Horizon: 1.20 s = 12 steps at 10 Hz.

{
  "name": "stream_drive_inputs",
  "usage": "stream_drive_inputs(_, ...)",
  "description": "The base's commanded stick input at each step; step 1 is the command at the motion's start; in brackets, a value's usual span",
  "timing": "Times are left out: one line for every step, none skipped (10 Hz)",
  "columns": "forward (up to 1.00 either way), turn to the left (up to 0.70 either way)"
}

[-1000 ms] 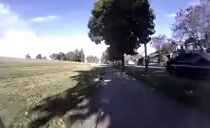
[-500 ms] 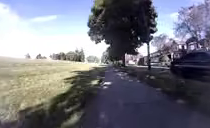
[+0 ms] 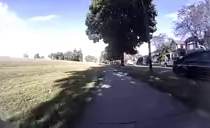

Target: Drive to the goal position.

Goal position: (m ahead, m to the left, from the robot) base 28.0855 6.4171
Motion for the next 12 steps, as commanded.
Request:
stream_drive_inputs(1.0, 0.0)
stream_drive_inputs(1.0, 0.0)
stream_drive_inputs(1.0, 0.0)
stream_drive_inputs(1.0, 0.0)
stream_drive_inputs(1.0, 0.0)
stream_drive_inputs(1.0, 0.0)
stream_drive_inputs(1.0, 0.0)
stream_drive_inputs(1.0, 0.0)
stream_drive_inputs(1.0, 0.0)
stream_drive_inputs(1.0, 0.0)
stream_drive_inputs(1.0, 0.0)
stream_drive_inputs(1.0, 0.0)
